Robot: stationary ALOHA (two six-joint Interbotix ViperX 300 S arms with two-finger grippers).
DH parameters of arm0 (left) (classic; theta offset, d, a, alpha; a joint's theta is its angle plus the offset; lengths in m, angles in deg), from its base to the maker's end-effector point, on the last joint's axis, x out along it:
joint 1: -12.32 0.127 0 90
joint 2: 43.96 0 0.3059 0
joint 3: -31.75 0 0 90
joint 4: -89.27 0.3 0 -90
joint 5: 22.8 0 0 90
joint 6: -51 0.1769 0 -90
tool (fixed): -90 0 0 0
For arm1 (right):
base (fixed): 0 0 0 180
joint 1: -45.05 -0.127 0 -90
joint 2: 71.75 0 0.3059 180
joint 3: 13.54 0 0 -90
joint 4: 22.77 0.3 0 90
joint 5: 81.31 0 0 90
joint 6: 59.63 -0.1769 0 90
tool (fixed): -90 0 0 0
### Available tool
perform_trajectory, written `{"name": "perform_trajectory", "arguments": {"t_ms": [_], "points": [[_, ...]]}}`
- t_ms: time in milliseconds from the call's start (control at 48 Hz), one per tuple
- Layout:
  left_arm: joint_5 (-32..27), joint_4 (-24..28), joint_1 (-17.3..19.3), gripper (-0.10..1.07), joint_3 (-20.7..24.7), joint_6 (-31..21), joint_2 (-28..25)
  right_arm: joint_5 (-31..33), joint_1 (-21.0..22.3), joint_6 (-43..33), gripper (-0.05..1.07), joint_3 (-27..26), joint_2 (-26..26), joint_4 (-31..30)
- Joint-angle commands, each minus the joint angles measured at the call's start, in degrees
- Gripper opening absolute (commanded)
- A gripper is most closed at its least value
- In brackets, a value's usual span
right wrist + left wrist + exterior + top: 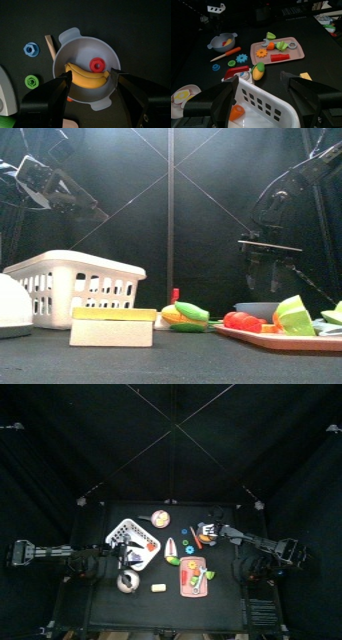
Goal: Grab blue gear
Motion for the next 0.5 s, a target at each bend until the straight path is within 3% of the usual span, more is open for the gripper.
{"name": "perform_trajectory", "arguments": {"t_ms": [0, 312, 479], "points": [[-0.2, 0.1, 0.1, 1.0, 0.7, -0.1, 0.0, -1.3, -3.7, 0.4, 0.94, -1.8, 1.0, -0.4], [-0.2, 0.2, 0.3, 1.0, 0.7, -0.1, 0.0, -3.0, -16.3, 5.0, 0.94, -2.6, -0.9, 1.8], [-0.2, 0.3, 0.3, 1.0, 0.6, -0.1, 0.0, -3.4, -18.4, 4.9, 0.93, -2.8, -4.5, 1.6]]}}
